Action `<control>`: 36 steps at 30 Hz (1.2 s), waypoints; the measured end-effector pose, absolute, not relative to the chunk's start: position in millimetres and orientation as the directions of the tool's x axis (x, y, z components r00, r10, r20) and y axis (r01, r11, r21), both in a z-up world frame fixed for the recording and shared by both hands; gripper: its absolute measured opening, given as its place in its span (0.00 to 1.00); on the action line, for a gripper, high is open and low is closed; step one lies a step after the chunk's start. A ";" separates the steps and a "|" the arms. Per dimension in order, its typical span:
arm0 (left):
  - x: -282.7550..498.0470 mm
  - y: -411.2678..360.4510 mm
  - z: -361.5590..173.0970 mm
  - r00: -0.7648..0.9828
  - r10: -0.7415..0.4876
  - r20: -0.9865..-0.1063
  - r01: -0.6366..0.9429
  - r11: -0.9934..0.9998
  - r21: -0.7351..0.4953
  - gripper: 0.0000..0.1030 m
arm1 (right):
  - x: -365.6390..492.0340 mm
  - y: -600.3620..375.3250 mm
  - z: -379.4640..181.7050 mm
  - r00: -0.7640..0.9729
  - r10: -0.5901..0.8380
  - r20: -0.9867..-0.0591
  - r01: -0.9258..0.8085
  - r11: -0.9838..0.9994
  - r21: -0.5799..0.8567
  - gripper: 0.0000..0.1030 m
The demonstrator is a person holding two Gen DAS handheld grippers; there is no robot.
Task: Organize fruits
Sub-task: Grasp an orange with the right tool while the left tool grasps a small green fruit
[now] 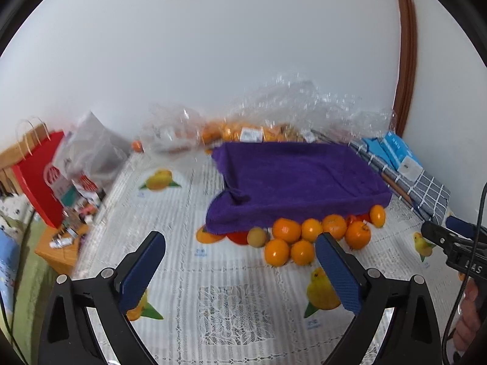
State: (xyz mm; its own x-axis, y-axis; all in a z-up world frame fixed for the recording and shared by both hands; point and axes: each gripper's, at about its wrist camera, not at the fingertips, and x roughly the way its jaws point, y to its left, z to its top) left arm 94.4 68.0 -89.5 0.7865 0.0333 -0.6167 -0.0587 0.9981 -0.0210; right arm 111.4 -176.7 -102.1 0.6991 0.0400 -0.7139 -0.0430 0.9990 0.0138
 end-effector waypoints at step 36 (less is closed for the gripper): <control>194.3 84.5 -166.2 0.612 -0.215 -0.761 -0.016 0.959 -0.284 0.42 | 222.2 -189.5 -198.4 0.589 0.028 -0.808 -0.101 0.994 -0.039 0.31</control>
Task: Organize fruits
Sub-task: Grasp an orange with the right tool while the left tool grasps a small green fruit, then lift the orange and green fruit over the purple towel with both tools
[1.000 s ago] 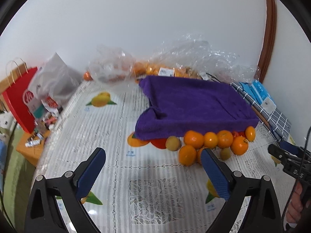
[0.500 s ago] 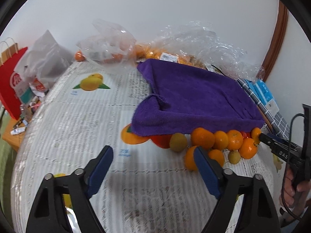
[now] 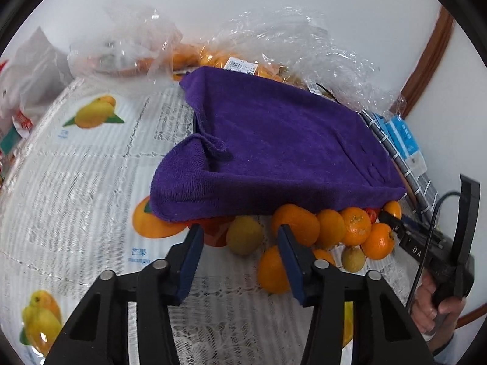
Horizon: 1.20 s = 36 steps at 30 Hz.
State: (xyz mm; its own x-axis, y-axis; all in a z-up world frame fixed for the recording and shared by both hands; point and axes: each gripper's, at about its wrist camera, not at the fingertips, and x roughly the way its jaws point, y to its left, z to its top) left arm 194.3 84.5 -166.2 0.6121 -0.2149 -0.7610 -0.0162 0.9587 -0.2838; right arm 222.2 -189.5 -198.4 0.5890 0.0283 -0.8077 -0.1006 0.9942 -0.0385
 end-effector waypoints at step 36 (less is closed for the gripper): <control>184.4 101.2 -168.8 0.711 -0.218 -0.668 -0.044 0.935 -0.352 0.25 | 205.2 -205.5 -185.5 0.675 0.142 -0.724 -0.132 0.989 0.071 0.31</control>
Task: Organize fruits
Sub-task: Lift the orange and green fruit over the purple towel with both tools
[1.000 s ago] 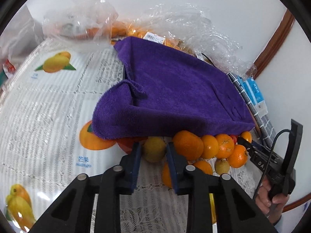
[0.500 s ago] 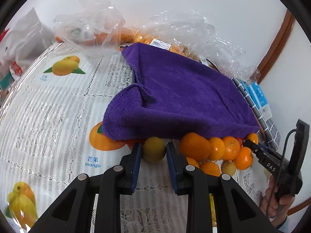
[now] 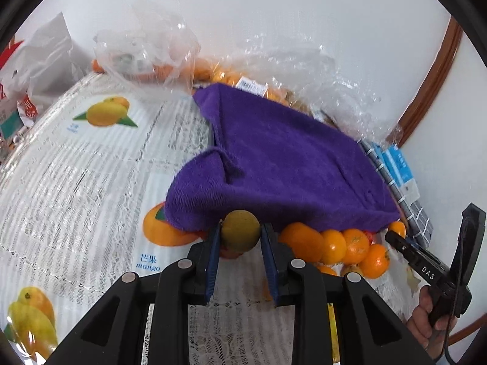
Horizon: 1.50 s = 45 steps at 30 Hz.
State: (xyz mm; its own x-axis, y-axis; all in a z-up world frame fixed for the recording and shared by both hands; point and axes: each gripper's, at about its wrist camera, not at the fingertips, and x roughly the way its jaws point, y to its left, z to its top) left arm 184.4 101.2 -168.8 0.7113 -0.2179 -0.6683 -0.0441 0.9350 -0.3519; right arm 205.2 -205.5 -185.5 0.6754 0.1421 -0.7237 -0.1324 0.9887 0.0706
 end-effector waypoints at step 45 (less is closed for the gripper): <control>282.1 73.3 -143.3 0.779 -0.154 -0.608 -0.051 0.951 -0.306 0.25 | 297.8 -184.4 -158.3 0.720 0.107 -0.686 -0.097 0.994 0.053 0.31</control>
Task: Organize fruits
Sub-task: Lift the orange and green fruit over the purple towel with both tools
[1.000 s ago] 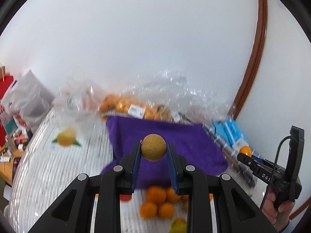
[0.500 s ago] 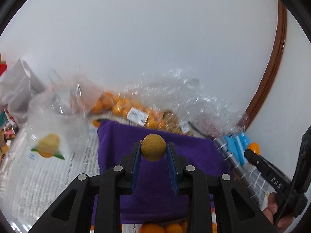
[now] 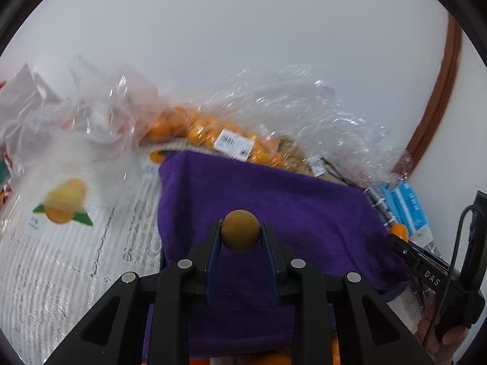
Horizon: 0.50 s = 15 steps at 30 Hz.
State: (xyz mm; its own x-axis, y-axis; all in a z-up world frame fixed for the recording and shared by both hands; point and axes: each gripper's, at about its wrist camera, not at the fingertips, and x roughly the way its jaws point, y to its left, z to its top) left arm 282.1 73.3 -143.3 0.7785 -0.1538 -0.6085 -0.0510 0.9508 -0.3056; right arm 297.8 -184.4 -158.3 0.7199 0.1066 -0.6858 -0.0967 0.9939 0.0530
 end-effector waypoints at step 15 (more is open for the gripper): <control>295.3 69.4 -162.6 0.722 -0.116 -0.682 -0.072 0.968 -0.241 0.25 | 307.3 -175.4 -188.5 0.653 0.098 -0.751 -0.107 0.994 0.037 0.31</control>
State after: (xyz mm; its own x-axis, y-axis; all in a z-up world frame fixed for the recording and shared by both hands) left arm 295.3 69.5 -162.6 0.7223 -0.1156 -0.6819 -0.0723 0.9679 -0.2406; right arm 307.3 -175.4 -188.5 0.6533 0.0979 -0.7507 -0.1068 0.9936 0.0366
